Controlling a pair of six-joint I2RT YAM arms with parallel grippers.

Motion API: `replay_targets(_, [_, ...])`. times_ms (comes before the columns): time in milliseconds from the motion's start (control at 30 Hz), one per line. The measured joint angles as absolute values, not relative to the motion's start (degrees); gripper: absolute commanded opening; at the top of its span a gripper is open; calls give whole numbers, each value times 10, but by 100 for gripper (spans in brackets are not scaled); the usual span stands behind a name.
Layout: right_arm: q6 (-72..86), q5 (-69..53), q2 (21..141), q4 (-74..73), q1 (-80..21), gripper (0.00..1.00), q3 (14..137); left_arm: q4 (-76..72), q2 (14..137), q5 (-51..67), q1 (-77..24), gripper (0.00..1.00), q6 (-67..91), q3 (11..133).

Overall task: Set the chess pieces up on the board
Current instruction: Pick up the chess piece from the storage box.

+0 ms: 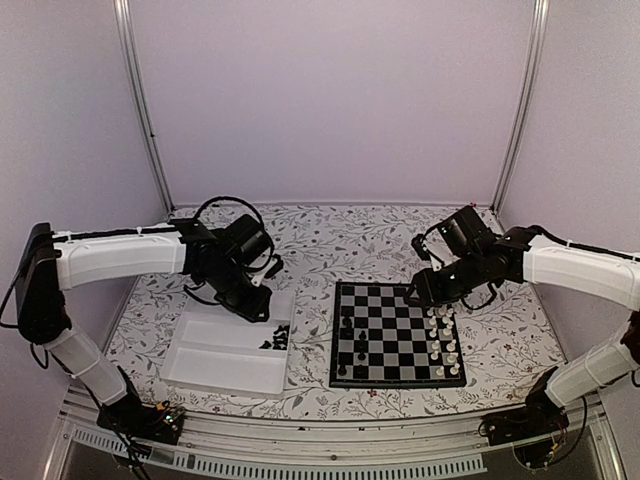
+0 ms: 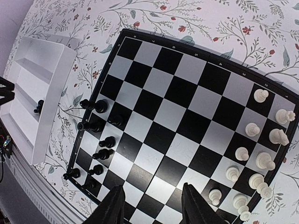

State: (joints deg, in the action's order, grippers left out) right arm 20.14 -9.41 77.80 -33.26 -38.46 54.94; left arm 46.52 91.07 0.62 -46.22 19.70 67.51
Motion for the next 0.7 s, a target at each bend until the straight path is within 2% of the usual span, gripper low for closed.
replay_targets(167, [201,-100,797,-331,-385,44,565,442,914,57,-462,26,196,624])
replay_targets(700, [201,-103,803,-329,-385,44,569,396,987,124,-462,25,199,630])
